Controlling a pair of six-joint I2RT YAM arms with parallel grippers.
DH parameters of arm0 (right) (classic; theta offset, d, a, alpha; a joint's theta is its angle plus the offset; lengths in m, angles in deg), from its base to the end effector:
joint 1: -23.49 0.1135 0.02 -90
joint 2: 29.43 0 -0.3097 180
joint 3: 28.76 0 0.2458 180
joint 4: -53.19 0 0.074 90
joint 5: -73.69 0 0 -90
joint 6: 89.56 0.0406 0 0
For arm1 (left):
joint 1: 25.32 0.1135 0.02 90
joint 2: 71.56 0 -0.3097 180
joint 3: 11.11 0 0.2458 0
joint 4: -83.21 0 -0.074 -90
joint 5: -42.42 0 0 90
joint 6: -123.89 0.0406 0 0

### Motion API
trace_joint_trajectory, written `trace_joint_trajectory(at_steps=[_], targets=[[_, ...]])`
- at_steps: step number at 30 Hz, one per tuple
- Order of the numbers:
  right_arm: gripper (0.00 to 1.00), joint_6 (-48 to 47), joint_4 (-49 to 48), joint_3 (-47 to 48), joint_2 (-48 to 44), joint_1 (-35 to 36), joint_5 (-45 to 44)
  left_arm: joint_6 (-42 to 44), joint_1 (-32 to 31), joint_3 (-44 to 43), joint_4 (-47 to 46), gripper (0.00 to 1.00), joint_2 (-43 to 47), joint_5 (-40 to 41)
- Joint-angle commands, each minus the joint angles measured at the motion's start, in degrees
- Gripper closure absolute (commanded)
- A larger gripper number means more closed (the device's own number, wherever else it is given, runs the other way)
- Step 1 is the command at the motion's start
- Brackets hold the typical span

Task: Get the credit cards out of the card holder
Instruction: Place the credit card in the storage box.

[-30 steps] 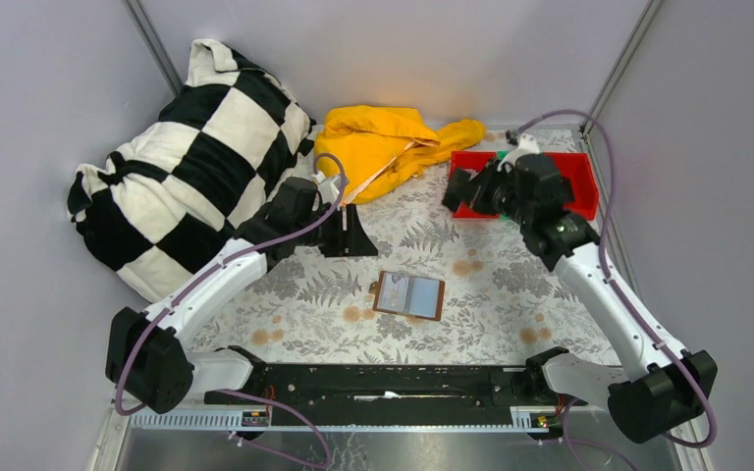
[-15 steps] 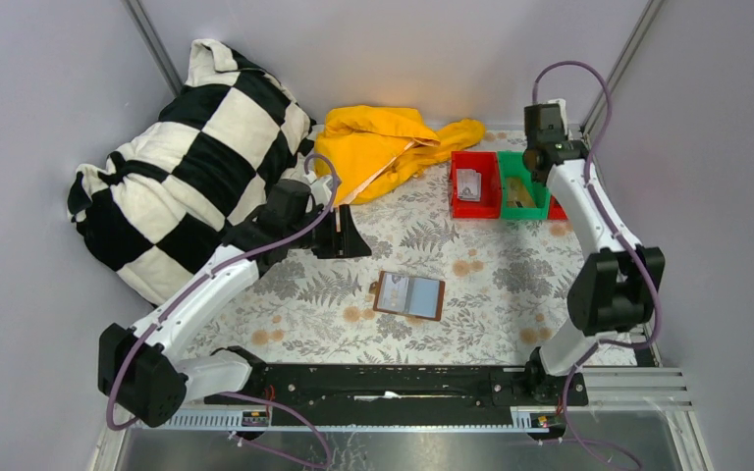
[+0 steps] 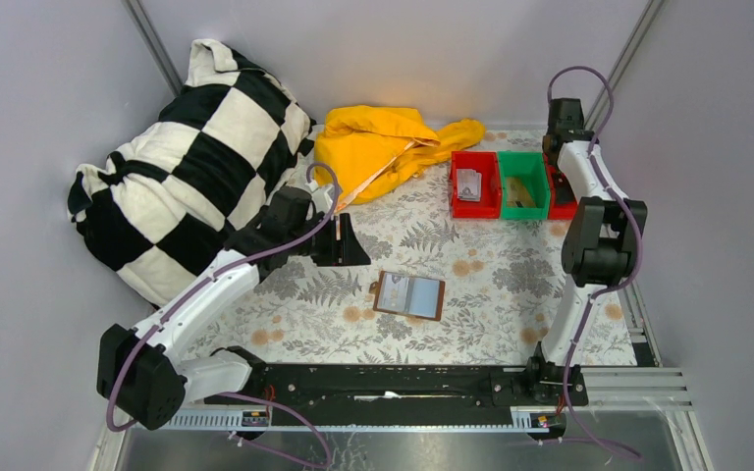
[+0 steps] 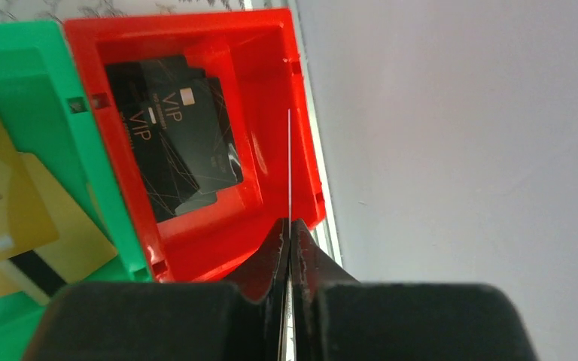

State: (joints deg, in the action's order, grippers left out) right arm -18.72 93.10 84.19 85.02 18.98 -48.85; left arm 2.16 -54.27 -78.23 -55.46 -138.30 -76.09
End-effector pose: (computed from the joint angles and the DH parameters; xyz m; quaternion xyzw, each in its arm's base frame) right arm 0.4719 -0.0591 0.3174 0.0028 0.8825 -0.3309 0.3342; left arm 0.1887 -0.1265 0.3278 0.0808 0.8840 -0.3966 0.2340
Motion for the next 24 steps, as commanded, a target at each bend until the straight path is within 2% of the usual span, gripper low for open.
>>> trace_joint_trajectory(at_steps=[1,16,17,21,24], targets=[[1.00,-0.4,-2.2,2.1,3.5,-1.4,2.2,0.8,0.1,1.1,-2.7,0.43,0.7,-1.9],[1.00,2.3,-3.7,3.8,8.9,-2.2,3.7,1.7,0.1,3.8,-3.5,0.43,1.4,-1.1],[0.98,2.4,-3.7,3.8,9.3,-2.3,3.6,1.7,0.1,4.0,-3.5,0.43,1.5,-1.1],[0.70,3.3,-3.8,4.1,10.2,-2.3,3.9,1.4,0.1,4.7,-3.6,0.43,2.1,-0.8],[0.66,4.7,-2.5,4.7,10.4,-2.3,5.8,1.3,0.1,5.1,-3.4,0.43,2.6,-0.8]])
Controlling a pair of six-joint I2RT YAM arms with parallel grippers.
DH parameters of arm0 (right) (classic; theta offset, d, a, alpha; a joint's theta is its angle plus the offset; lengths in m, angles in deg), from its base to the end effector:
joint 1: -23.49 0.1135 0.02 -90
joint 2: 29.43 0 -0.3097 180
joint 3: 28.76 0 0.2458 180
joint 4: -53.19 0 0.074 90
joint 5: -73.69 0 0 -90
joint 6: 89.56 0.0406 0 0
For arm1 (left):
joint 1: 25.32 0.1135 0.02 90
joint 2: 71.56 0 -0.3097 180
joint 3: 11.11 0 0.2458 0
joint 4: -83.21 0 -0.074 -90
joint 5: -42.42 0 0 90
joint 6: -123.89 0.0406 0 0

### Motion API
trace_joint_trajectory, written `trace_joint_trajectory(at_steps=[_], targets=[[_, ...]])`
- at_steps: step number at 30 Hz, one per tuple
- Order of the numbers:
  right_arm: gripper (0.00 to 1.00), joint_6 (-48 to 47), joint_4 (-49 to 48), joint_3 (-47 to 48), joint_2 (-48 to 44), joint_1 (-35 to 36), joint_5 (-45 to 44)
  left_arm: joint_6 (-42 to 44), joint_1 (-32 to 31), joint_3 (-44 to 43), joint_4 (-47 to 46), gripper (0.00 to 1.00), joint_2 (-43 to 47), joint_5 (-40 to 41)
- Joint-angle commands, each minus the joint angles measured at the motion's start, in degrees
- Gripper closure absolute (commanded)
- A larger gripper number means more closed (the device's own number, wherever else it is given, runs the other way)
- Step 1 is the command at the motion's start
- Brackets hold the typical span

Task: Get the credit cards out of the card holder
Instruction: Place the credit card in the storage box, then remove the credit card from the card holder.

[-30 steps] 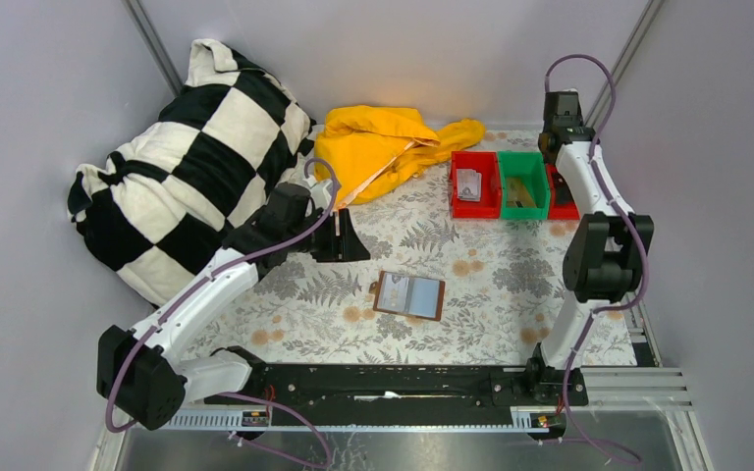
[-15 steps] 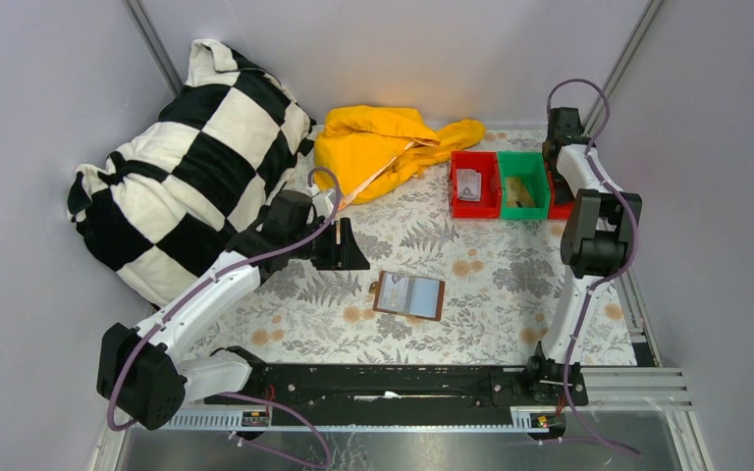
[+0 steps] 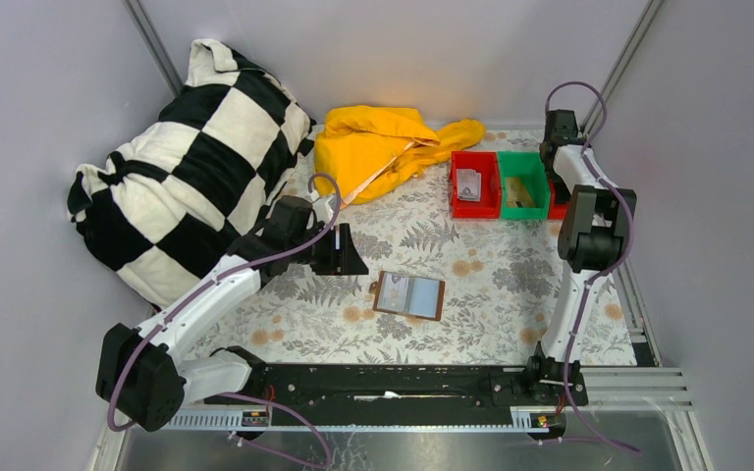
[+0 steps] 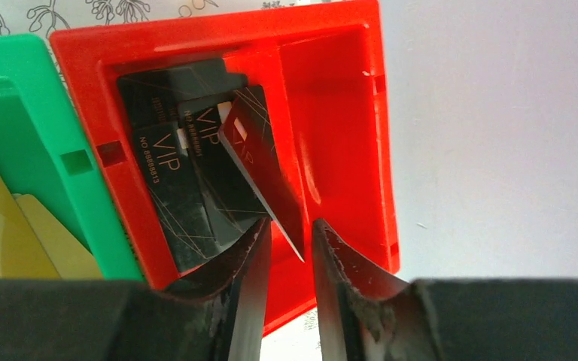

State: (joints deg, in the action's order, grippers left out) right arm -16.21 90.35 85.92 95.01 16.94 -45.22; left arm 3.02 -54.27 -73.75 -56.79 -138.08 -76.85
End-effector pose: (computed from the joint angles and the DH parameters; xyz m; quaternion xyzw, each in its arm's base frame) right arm 0.5066 -0.0779 0.2472 0.0120 0.9053 -0.2989 0.3016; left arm 0.1835 -0.1242 0.3051 0.0840 0.8918 -0.3905 0.2126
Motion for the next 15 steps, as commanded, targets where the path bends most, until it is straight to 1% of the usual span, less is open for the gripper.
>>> trace_joint_trajectory(at_steps=[1,5,11,13,15], targets=[[0.65,2.7,0.6,3.1,0.3,-0.2,2.4,0.5,0.1,0.7,-1.9,0.43,2.4,0.1],[0.64,4.0,1.4,2.6,-1.8,-0.2,4.0,0.3,0.1,0.7,-2.0,0.43,2.7,-0.3],[0.63,6.5,1.9,0.8,-9.7,-0.2,5.4,0.2,0.1,0.4,-2.3,0.43,3.3,-1.2],[0.62,8.5,3.4,0.3,-13.0,-0.2,7.3,-0.2,0.1,0.7,-2.5,0.43,3.4,-1.2],[0.61,11.1,4.7,-0.9,-16.9,-0.2,11.1,-0.8,0.1,1.2,-3.0,0.43,3.1,-1.4]])
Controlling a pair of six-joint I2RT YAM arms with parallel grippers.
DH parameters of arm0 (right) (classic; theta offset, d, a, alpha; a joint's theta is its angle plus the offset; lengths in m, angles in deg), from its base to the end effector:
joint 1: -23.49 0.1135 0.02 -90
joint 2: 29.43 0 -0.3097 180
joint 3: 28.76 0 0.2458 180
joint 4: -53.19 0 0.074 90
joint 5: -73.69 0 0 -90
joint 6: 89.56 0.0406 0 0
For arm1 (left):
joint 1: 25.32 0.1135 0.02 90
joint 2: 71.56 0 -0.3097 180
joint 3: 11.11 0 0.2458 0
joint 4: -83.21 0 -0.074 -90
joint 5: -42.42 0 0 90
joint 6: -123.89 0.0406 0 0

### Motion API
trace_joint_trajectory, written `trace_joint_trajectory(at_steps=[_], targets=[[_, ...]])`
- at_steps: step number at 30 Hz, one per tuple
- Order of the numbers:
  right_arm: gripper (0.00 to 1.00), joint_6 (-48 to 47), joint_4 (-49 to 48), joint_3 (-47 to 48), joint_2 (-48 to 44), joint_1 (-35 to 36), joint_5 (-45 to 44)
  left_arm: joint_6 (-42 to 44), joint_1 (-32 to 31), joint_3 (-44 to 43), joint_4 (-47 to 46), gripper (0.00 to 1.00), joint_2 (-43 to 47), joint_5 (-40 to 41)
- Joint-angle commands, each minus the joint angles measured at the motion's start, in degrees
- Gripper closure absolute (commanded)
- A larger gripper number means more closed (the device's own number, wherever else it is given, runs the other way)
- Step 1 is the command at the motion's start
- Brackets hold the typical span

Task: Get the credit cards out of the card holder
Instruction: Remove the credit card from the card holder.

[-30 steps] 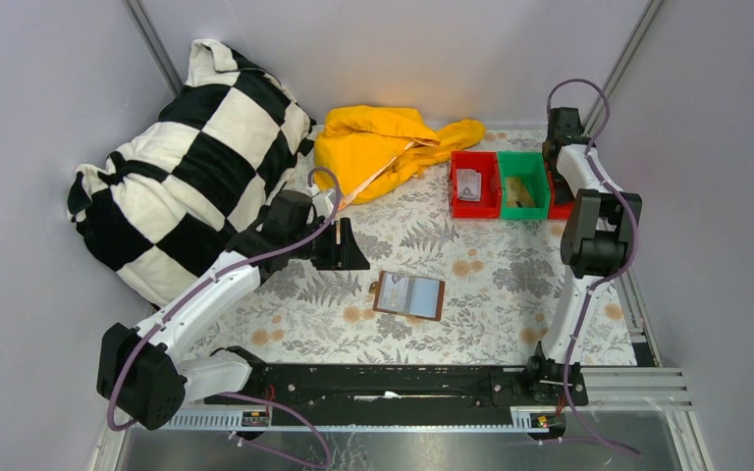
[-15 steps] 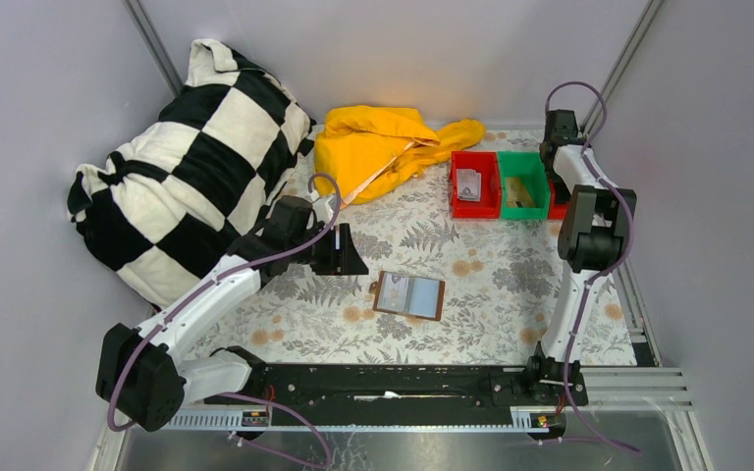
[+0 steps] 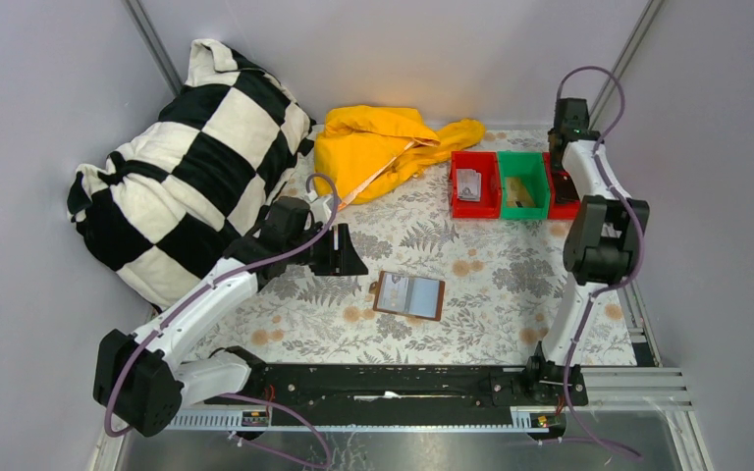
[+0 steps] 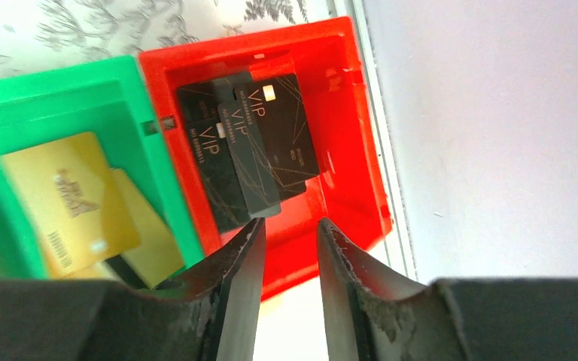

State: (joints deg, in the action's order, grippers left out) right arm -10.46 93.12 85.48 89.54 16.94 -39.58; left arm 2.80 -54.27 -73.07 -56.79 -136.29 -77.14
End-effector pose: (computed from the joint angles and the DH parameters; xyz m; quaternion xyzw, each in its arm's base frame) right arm 0.4891 -0.0723 0.2859 0.0434 0.9061 -0.2412 0.3449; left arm 0.1772 -0.1209 0.3075 0.0856 0.8877 -0.3962 0.2184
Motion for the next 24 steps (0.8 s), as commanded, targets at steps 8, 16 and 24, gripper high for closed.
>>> trace_joint_trajectory(at_steps=[8,16,24], targets=[[0.57,21.5,2.0,-16.9,-31.5,1.3,36.3,-4.0,-0.9,2.9,-6.0,0.42,-1.0,-1.5],[0.59,35.6,-9.5,-46.8,-46.7,24.6,44.3,-8.0,-5.9,1.8,-9.2,0.41,-6.4,1.7],[0.60,49.8,-24.9,-65.9,-49.8,37.1,42.6,-10.1,-9.4,-0.2,-14.4,0.35,-16.2,3.3]])
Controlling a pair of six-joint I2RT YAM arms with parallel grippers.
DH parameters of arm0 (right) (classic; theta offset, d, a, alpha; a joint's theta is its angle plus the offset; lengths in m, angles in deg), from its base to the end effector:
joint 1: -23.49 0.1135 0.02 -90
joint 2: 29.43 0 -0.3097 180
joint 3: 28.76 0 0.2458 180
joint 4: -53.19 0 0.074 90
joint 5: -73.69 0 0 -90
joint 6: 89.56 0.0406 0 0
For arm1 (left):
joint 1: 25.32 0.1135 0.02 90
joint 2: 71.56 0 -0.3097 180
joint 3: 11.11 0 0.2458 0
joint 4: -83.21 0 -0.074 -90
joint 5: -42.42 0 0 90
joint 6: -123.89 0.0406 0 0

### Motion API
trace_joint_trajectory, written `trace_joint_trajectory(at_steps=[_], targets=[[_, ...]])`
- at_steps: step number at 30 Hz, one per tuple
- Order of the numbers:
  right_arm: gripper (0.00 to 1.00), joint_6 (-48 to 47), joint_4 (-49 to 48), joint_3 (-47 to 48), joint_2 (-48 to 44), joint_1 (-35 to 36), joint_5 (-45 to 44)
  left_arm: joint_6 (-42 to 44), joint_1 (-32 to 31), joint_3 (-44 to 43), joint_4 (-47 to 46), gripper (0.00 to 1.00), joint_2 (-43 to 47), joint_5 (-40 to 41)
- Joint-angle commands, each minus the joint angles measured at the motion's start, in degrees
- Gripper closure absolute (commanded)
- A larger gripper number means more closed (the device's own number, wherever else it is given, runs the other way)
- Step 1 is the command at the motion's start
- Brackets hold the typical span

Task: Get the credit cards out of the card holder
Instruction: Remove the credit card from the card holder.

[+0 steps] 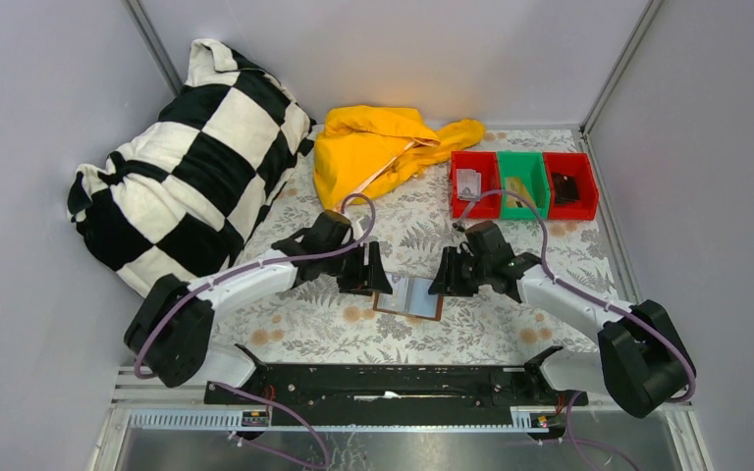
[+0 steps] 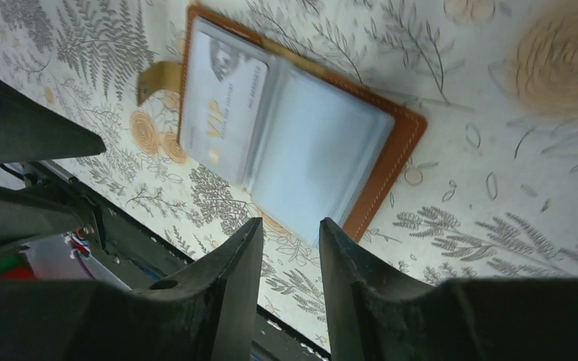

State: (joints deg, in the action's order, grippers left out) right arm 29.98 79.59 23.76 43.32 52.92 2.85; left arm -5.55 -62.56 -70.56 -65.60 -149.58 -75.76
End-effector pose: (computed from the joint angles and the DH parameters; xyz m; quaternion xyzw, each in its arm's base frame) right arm 0.1990 0.1275 0.2426 -0.0606 0.9163 0.3139 0.2410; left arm 0.1951 -0.1724 0.2544 0.0662 0.9122 -0.3863 0.1199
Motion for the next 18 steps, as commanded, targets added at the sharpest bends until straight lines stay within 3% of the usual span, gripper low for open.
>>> trace_joint_trajectory(at_steps=[1,18], targets=[[0.59,9.7,-11.7,-5.4,-3.5,1.2,0.1,-1.7,-1.5,-3.3,-6.0,0.35,-4.3,2.0],[0.59,5.8,-16.9,-6.6,6.0,1.3,0.3,0.1,-2.8,-9.5,-3.1,0.35,-16.2,6.2]])
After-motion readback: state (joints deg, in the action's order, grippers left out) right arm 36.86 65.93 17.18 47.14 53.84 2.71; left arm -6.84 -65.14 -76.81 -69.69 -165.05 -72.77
